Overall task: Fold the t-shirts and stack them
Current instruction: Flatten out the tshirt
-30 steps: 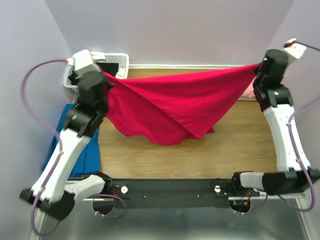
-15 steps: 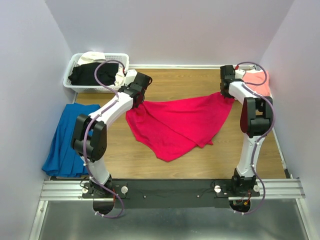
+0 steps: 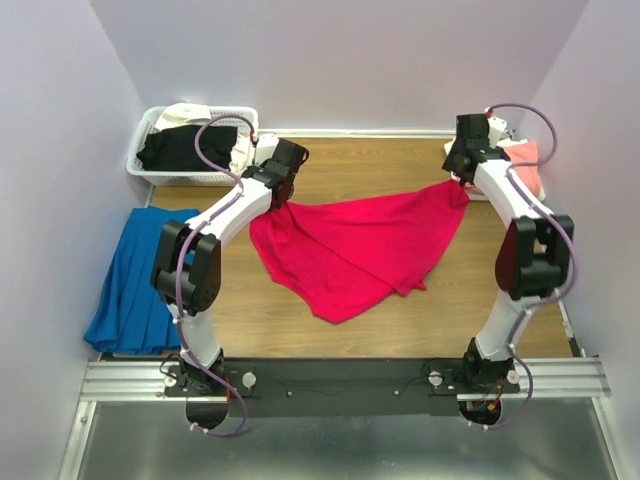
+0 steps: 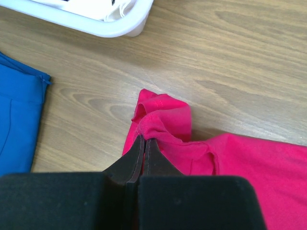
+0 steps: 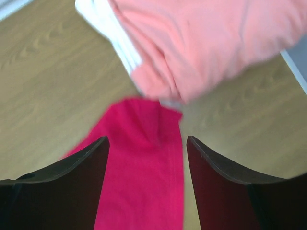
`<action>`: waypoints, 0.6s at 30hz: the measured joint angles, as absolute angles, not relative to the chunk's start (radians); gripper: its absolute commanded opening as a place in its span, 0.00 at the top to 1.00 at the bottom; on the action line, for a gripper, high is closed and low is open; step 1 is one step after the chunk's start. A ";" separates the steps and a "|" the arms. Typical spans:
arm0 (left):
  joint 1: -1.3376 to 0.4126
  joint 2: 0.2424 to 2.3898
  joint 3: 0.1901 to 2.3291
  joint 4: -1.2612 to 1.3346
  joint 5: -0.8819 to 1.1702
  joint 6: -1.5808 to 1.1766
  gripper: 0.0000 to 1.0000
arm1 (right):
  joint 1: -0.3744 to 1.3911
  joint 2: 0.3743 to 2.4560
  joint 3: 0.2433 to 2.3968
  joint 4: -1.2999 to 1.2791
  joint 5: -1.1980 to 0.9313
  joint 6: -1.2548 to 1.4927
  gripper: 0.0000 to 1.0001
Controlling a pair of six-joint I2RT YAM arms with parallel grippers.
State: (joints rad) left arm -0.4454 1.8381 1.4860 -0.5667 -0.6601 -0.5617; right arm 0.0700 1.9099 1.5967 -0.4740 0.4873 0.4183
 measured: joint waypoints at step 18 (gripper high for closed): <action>-0.445 1.856 1.484 -0.514 -0.582 -0.524 1.00 | 0.339 1.235 0.791 -0.540 0.099 0.632 0.49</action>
